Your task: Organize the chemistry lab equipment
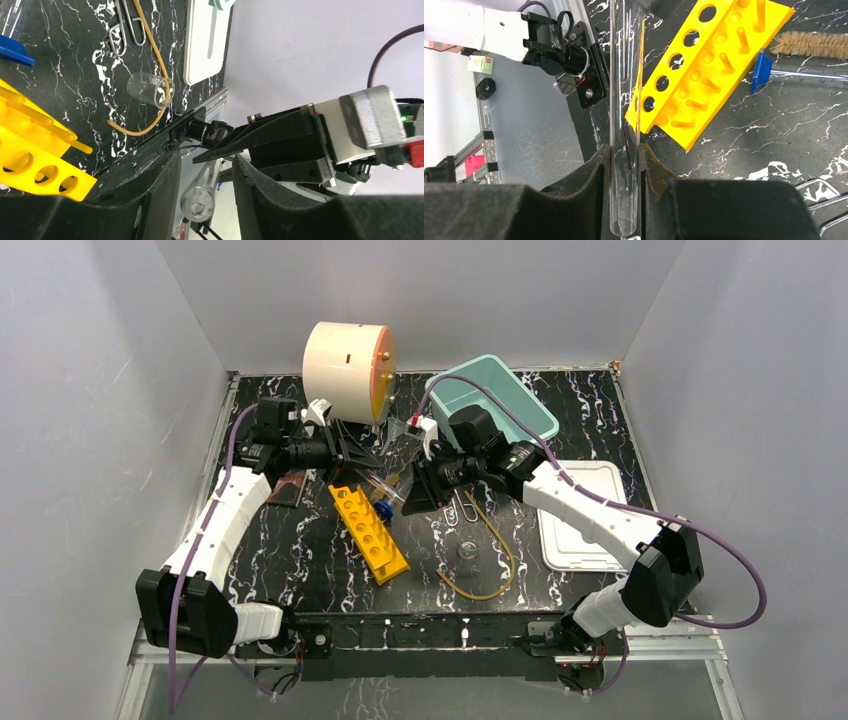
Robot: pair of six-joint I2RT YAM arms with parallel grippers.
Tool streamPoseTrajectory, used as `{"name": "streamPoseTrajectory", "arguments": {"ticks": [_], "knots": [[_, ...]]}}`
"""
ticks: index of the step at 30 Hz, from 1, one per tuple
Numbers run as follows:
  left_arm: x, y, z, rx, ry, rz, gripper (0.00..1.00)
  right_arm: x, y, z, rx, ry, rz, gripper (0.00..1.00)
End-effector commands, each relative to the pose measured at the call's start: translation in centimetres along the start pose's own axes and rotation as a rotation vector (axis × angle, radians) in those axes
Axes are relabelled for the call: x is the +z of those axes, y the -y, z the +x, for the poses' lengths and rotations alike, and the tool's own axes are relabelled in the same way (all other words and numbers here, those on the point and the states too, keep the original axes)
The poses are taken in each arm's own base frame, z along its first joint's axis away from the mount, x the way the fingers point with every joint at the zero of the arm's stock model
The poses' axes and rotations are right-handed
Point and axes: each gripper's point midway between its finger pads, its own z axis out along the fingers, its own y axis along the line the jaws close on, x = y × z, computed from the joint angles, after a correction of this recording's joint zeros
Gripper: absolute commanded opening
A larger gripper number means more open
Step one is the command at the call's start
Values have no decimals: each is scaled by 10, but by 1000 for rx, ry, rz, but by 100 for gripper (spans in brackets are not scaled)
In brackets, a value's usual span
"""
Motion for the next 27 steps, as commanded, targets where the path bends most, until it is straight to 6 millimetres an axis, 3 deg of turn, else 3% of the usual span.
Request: {"name": "streamPoseTrajectory", "arguments": {"ticks": [1,5,10,13,20,27], "knots": [[-6,9,20,0,-66,69,40,-5,-8,-26,-73,52,-21,21],[-5,8,22,10,-74,70,40,-6,-3,-29,-68,63,-9,21],[-4,7,23,7,-81,68,30,-8,0,-29,-66,69,-15,21],[-3,7,23,0,-81,70,29,-10,-2,-29,-68,70,-32,21],[-3,16,20,-12,-86,94,43,-10,-10,-26,-78,49,-83,22],[-3,13,26,-25,-100,100,24,-10,-9,-24,-91,29,-94,21]]}}
